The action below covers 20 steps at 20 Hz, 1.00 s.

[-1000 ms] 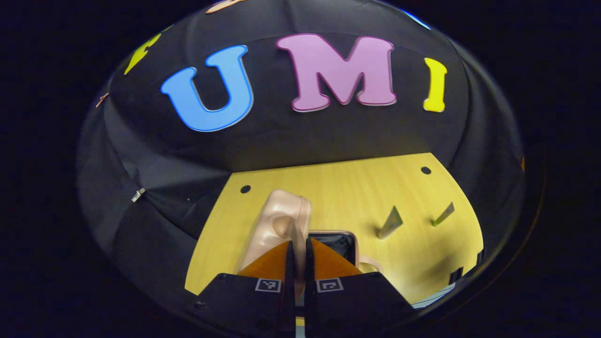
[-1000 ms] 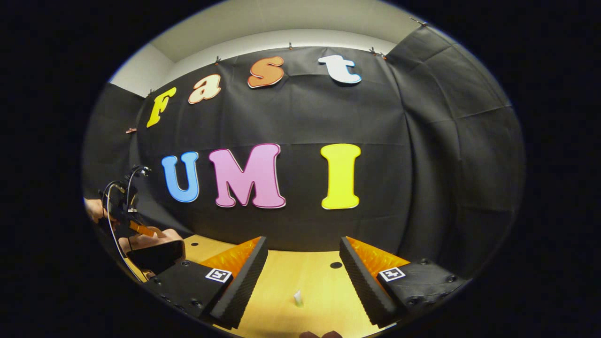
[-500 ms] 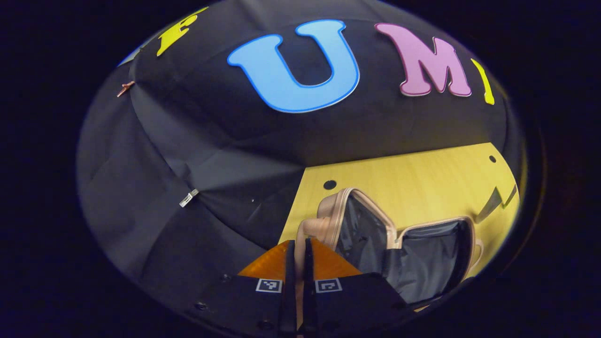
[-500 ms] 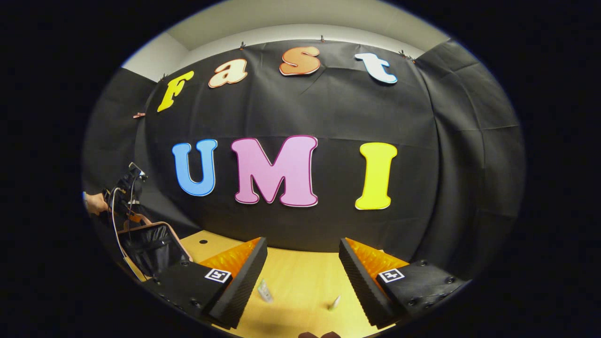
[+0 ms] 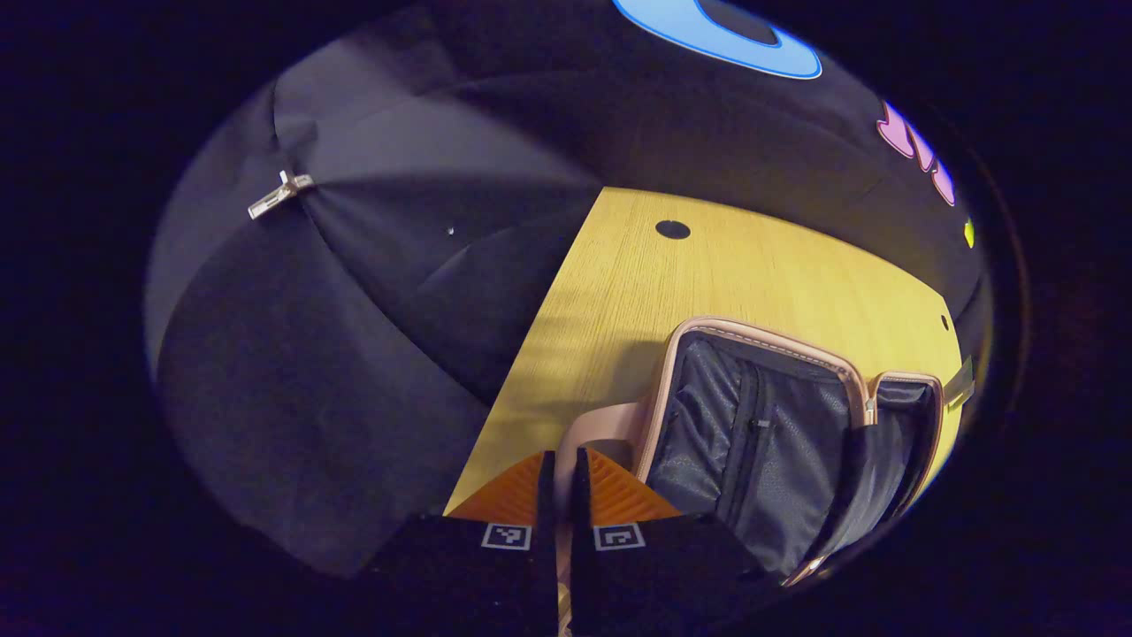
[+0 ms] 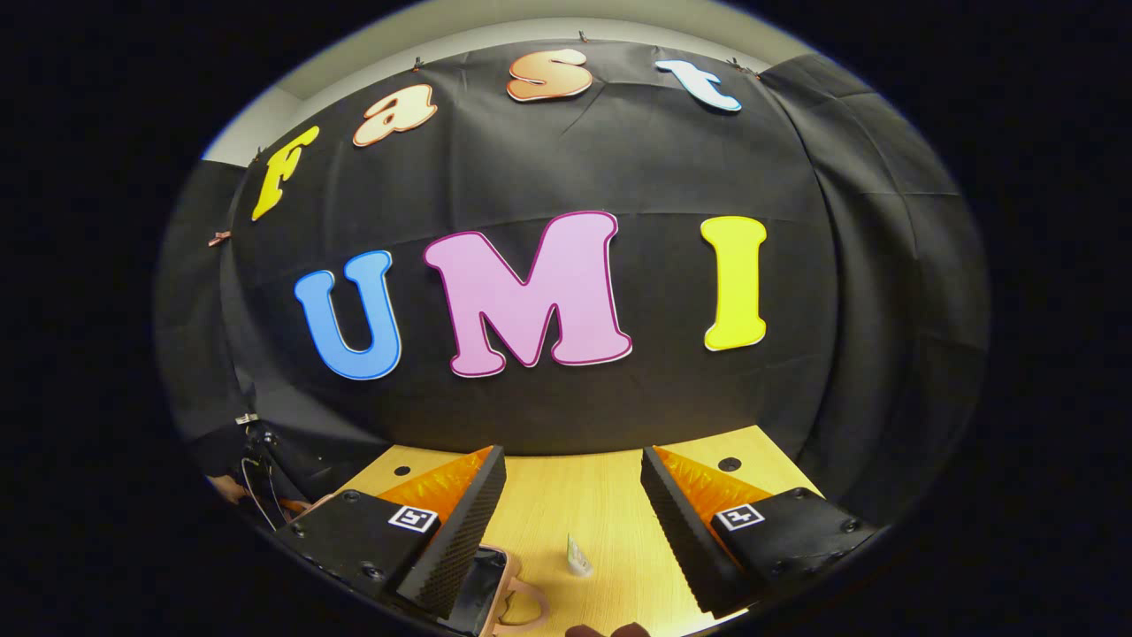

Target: First open the suitcase, pack the skin care products into it, and then close the suitcase.

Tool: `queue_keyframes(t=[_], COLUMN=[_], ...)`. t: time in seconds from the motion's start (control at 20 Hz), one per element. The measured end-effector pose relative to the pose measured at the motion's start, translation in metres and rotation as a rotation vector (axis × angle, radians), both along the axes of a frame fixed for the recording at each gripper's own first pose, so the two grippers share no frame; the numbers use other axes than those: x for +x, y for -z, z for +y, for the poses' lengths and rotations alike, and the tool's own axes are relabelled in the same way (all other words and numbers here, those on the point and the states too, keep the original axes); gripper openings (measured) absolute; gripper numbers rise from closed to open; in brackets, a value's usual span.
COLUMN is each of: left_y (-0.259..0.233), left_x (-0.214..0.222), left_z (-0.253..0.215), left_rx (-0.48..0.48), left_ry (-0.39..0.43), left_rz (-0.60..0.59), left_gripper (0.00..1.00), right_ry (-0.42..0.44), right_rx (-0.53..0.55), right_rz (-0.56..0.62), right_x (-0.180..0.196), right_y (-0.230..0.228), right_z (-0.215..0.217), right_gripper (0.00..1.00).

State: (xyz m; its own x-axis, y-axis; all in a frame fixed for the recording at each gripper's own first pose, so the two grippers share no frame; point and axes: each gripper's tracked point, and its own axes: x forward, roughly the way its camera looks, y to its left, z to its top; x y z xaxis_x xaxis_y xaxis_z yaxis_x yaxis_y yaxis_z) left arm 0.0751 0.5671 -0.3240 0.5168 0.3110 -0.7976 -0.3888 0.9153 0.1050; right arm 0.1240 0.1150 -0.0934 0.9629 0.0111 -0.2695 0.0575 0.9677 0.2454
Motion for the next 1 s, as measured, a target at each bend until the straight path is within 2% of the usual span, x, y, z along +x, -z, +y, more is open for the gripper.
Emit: queue_keyframes(t=[0.1,0.2,0.3,0.35,0.4,0.45,0.5,0.55,0.75,0.9,1.0], left_y=[0.013,0.011,-0.001,-0.01,-0.024,-0.041,-0.059,-0.08,-0.163,-0.219,-0.242], left_x=[0.005,0.006,0.015,0.021,0.025,0.03,0.038,0.045,0.058,0.067,0.072], left_z=[0.004,0.019,0.024,0.017,0.011,0.004,-0.008,-0.025,-0.115,-0.226,-0.305], left_rx=[-0.01,0.044,0.074,0.083,0.104,0.128,0.147,0.162,0.217,0.163,0.085], left_ry=[0.024,0.023,0.033,0.049,0.07,0.096,0.128,0.162,0.267,0.389,0.485], left_rz=[0.003,-0.01,-0.064,-0.1,-0.134,-0.182,-0.238,-0.288,-0.476,-0.641,-0.724], left_gripper=[0.11,0.14,0.36,0.54,0.61,0.84,0.94,0.99,0.99,0.99,0.99], right_ry=[0.021,0.032,0.036,0.038,0.042,0.044,0.048,0.05,0.036,0.006,-0.024], right_rx=[-0.006,-0.023,-0.045,-0.056,-0.068,-0.08,-0.097,-0.115,-0.2,-0.26,-0.274], right_rz=[0.017,0.013,0.013,0.009,0.004,0.002,0.0,-0.005,-0.078,-0.142,-0.158], right_x=[0.002,0.004,0.004,0.003,0.002,0.001,-0.001,-0.003,-0.001,0.005,0.009], right_y=[0.003,0.003,0.007,0.009,0.01,0.012,0.015,0.016,0.002,-0.01,-0.01], right_z=[-0.001,-0.002,-0.004,-0.005,-0.007,-0.011,-0.015,-0.02,-0.037,-0.052,-0.059], right_gripper=[0.97,0.98,0.97,0.98,0.98,0.98,0.97,0.97,0.97,0.94,0.96])
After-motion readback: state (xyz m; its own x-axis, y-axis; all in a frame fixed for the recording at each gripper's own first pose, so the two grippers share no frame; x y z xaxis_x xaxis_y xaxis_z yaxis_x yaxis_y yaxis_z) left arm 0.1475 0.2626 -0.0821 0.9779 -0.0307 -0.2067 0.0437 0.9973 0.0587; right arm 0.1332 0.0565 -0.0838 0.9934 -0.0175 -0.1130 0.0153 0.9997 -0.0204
